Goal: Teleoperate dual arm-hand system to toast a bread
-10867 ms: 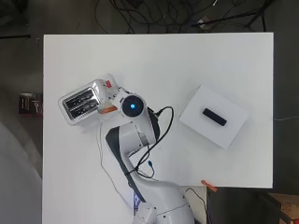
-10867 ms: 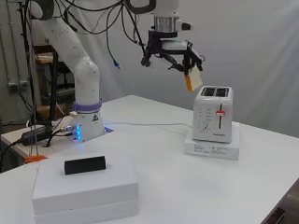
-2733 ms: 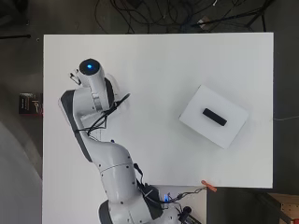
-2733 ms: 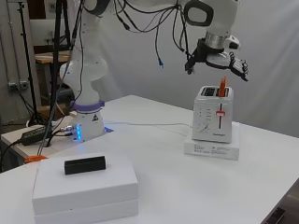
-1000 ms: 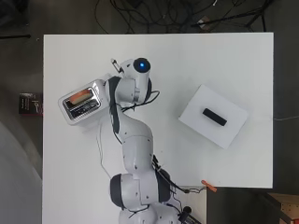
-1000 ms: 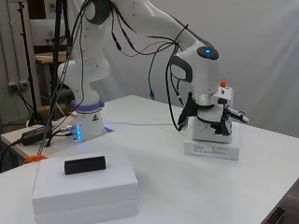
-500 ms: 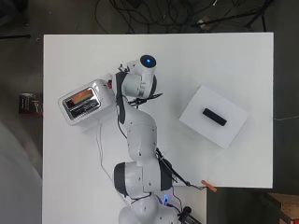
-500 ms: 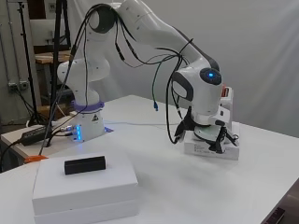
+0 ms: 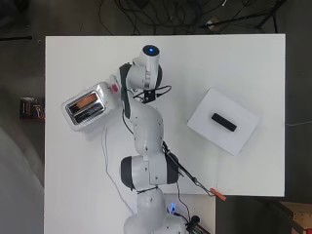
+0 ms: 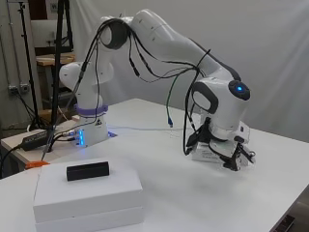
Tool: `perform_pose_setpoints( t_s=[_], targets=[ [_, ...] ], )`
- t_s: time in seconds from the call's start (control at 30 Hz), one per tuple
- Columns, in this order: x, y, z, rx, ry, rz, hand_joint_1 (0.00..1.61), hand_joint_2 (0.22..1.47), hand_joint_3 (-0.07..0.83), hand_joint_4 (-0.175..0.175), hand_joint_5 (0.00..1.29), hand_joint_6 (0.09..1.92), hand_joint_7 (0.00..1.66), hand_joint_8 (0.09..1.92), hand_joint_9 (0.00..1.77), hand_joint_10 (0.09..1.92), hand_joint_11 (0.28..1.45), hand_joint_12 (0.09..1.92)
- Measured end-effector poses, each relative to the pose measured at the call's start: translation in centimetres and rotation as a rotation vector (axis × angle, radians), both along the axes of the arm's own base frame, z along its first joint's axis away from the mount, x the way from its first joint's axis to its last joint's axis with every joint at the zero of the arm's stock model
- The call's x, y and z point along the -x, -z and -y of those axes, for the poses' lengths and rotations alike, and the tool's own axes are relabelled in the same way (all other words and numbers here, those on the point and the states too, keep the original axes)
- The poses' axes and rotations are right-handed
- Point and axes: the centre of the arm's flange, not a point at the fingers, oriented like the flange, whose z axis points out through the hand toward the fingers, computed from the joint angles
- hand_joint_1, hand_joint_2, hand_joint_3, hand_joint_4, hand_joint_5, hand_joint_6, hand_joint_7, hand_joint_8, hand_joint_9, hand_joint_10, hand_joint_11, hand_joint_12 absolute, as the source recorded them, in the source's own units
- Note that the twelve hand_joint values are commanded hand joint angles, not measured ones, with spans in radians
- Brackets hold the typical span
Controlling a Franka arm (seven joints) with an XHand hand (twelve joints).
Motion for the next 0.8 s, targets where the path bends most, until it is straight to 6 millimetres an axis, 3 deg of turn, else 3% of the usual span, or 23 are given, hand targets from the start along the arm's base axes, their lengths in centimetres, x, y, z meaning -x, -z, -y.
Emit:
perform_pose_setpoints(
  t_s=[0.03, 0.07, 0.1, 0.17, 0.27, 0.33, 0.43, 0.5, 0.57, 0.63, 0.7, 0.8],
  targets=[
    [-0.8, -0.9, 0.2, 0.003, -0.007, 0.022, 0.06, 0.99, -0.012, -0.041, 0.39, 0.09, 0.89, 1.03, 1.01, 1.13, 0.71, 1.13],
    [-1.7, -2.5, 0.1, 0.005, -0.012, 0.058, 0.03, 0.98, -0.006, -0.021, 0.41, 0.09, 0.84, 0.59, 0.94, 0.67, 0.66, 0.7],
    [-2.4, -4.8, 0.1, 0.006, -0.013, 0.103, 0.01, 0.98, -0.003, -0.014, 0.42, 0.09, 0.82, 0.3, 0.93, 0.37, 0.67, 0.41],
    [-2.7, -9.3, 0.4, 0.008, -0.012, 0.183, 0.0, 0.97, -0.002, -0.023, 0.41, 0.09, 0.78, 0.09, 0.91, 0.09, 0.66, 0.11],
    [-0.1, -14.8, 0.9, 0.026, -0.012, 0.256, 0.0, 0.96, -0.004, -0.027, 0.4, 0.09, 0.71, 0.09, 0.82, 0.09, 0.58, 0.09],
    [3.0, -19.2, 1.2, 0.059, -0.013, 0.309, 0.0, 0.93, -0.011, -0.028, 0.4, 0.09, 0.66, 0.09, 0.77, 0.09, 0.55, 0.09],
    [9.0, -27.5, 2.1, 0.115, -0.007, 0.43, 0.0, 0.94, -0.006, -0.024, 0.4, 0.09, 0.55, 0.09, 0.65, 0.09, 0.5, 0.09],
    [14.1, -33.4, 2.2, 0.13, 0.022, 0.521, 0.0, 0.97, 0.003, 0.002, 0.45, 0.09, 0.5, 0.09, 0.59, 0.09, 0.47, 0.09],
    [19.3, -37.2, 2.2, 0.129, 0.061, 0.597, 0.0, 1.0, 0.006, 0.019, 0.5, 0.09, 0.48, 0.09, 0.59, 0.09, 0.47, 0.09],
    [24.3, -38.6, 2.4, 0.151, 0.102, 0.633, 0.0, 1.01, 0.006, 0.028, 0.52, 0.09, 0.47, 0.09, 0.57, 0.09, 0.46, 0.09],
    [28.0, -38.5, 2.1, 0.191, 0.138, 0.638, 0.0, 1.02, 0.006, 0.026, 0.47, 0.09, 0.4, 0.09, 0.51, 0.09, 0.44, 0.09],
    [30.0, -36.4, 2.3, 0.223, 0.191, 0.603, 0.0, 1.02, 0.005, 0.056, 0.34, 0.09, 0.3, 0.09, 0.4, 0.09, 0.42, 0.09]
  ],
)
